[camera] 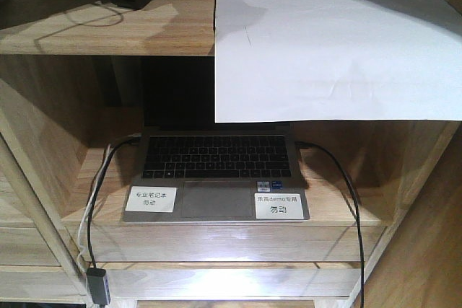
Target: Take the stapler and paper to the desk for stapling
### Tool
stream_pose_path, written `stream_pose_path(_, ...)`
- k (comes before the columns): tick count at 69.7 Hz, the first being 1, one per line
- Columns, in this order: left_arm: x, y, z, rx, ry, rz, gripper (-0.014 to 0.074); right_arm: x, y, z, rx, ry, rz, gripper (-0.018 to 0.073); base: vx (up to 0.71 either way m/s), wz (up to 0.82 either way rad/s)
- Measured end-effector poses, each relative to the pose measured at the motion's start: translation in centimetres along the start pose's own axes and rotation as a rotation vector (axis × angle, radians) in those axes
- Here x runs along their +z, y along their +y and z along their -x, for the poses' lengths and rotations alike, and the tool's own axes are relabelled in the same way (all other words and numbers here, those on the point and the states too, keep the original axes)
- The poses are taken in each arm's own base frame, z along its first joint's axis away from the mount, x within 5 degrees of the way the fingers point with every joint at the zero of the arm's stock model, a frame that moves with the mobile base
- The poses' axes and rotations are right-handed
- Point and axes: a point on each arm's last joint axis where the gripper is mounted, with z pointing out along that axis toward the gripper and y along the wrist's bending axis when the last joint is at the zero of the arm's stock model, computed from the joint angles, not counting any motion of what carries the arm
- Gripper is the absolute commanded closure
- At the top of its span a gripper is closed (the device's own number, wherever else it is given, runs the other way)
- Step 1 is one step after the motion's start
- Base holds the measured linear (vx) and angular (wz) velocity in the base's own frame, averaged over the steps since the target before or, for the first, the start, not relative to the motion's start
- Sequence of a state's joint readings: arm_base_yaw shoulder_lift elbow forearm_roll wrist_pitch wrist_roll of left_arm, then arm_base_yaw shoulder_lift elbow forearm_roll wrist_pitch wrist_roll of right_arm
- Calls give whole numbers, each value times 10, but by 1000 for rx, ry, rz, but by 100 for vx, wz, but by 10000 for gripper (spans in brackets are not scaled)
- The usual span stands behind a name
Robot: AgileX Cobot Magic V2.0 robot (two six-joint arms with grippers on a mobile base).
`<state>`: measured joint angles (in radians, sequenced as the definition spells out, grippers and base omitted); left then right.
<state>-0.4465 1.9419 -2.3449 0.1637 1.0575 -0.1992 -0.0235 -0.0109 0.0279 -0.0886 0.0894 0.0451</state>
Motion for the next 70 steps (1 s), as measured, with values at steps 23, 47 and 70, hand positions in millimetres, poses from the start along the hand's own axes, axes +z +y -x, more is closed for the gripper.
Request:
stream_pose_path(23,-17,2,7,-3,-44,-6,605,0,0,0,0,0,0,568,0,0)
stream_pose_path(47,-70,7,17,93,-100,-23,605,0,0,0,0,0,0,568,0,0)
stream_pose_path(70,-107,-4,10,187,-68,-201,605,0,0,0,0,0,0,568,0,0)
